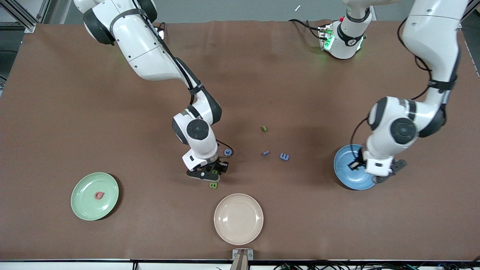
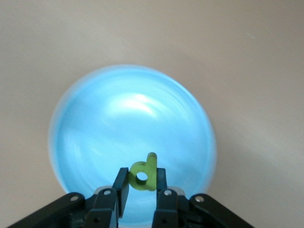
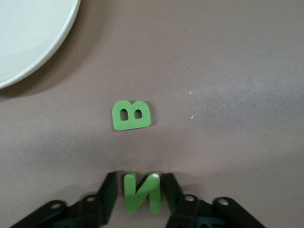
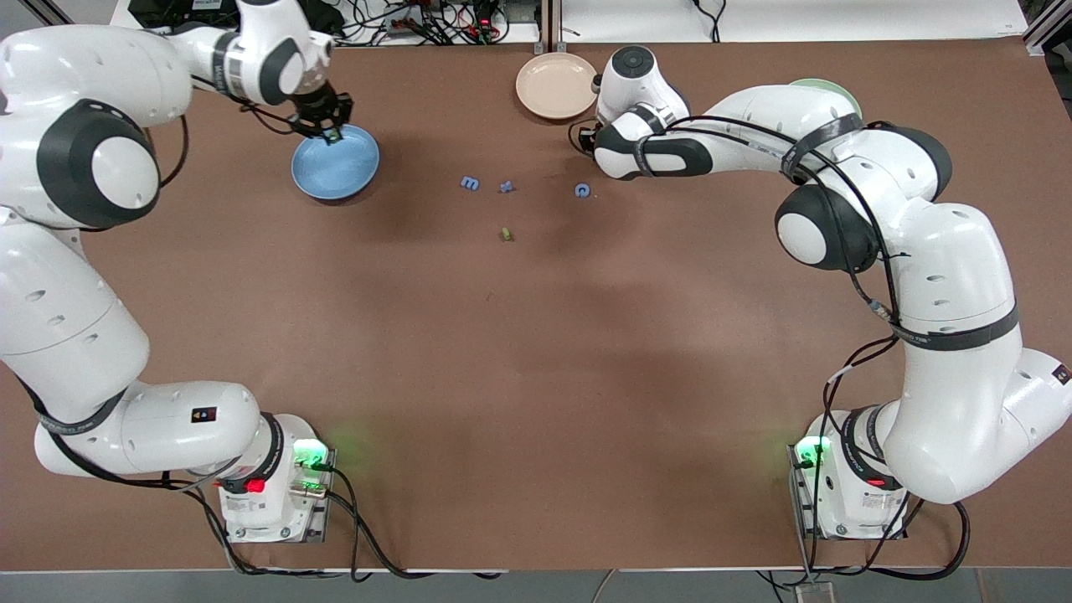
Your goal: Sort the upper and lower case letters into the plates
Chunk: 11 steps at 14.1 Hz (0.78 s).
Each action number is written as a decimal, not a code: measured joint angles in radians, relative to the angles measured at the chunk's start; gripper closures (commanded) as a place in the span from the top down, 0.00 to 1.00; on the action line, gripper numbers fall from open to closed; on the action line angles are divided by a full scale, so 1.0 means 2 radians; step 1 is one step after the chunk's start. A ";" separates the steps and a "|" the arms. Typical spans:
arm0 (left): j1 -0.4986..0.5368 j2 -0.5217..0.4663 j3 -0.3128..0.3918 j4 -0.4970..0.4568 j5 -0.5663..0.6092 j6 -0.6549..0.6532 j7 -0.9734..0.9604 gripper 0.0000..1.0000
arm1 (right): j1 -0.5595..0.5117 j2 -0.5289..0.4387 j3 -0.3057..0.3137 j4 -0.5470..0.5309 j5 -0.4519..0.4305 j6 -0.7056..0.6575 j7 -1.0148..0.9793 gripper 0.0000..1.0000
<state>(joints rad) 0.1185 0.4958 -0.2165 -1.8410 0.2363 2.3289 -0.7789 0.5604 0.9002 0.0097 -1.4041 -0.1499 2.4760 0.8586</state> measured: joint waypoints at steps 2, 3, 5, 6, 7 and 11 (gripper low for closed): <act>0.013 0.023 0.000 0.000 0.000 0.001 0.016 1.00 | 0.000 -0.003 0.000 0.001 -0.001 0.000 0.000 0.00; 0.011 0.033 -0.002 0.001 0.000 0.002 0.016 1.00 | 0.000 -0.002 0.000 0.001 -0.001 0.000 0.000 0.00; 0.001 0.042 -0.005 0.003 0.000 0.003 0.015 1.00 | -0.001 -0.002 -0.005 0.003 -0.001 -0.002 0.000 0.00; -0.006 0.042 -0.007 0.005 0.000 0.003 0.009 1.00 | -0.008 -0.004 -0.009 0.006 -0.001 -0.012 -0.004 0.00; -0.014 0.042 -0.009 0.008 0.000 0.003 -0.009 1.00 | -0.021 -0.007 -0.010 0.011 -0.001 -0.031 -0.023 0.00; -0.076 0.042 -0.025 0.032 0.000 0.002 -0.152 1.00 | -0.111 -0.033 -0.011 0.026 0.000 -0.097 -0.188 0.01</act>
<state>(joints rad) -0.0333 0.5793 -0.2666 -1.7776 0.2358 2.3337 -1.0826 0.3391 0.8349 -0.0131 -1.3523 -0.1501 2.2813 0.4818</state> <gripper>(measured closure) 0.000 0.665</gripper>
